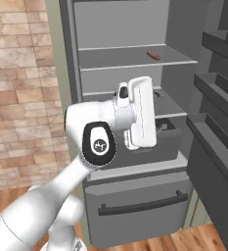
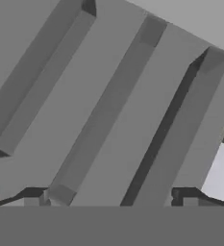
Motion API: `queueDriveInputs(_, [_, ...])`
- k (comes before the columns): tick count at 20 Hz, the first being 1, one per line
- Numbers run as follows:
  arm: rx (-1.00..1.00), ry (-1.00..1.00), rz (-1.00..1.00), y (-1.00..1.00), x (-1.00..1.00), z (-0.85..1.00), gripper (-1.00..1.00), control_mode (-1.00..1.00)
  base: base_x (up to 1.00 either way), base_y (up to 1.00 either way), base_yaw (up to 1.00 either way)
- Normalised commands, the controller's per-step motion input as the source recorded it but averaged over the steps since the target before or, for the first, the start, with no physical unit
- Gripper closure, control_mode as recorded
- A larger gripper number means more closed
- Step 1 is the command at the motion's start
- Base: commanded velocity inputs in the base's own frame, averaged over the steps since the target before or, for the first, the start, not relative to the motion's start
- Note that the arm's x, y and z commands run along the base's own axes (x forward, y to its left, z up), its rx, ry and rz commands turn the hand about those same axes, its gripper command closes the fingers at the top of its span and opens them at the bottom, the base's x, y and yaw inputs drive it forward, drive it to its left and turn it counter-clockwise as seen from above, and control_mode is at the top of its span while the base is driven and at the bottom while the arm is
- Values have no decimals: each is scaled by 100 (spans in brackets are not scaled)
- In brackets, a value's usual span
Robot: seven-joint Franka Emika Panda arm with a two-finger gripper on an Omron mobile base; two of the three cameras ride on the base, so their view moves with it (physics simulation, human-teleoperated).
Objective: Move the hot dog bun to the plate on the dining table and place the condiment next to that plate. Then navigate to the fridge and take the sausage and place it on the plate as well.
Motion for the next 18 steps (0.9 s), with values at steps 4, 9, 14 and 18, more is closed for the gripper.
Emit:
queueDriveInputs(4, [23, 0, 0, 100, -45, 90, -100, -100, 0, 0, 0])
queueDriveInputs(9, [40, -1, 0, 100, -7, 31, -100, -100, 0, 0, 0])
queueDriveInputs(14, [46, -19, 0, 100, 3, -18, -100, -100, 0, 0, 0])
queueDriveInputs(18, [41, -53, -7, 69, 24, -57, -100, -100, 0, 0, 0])
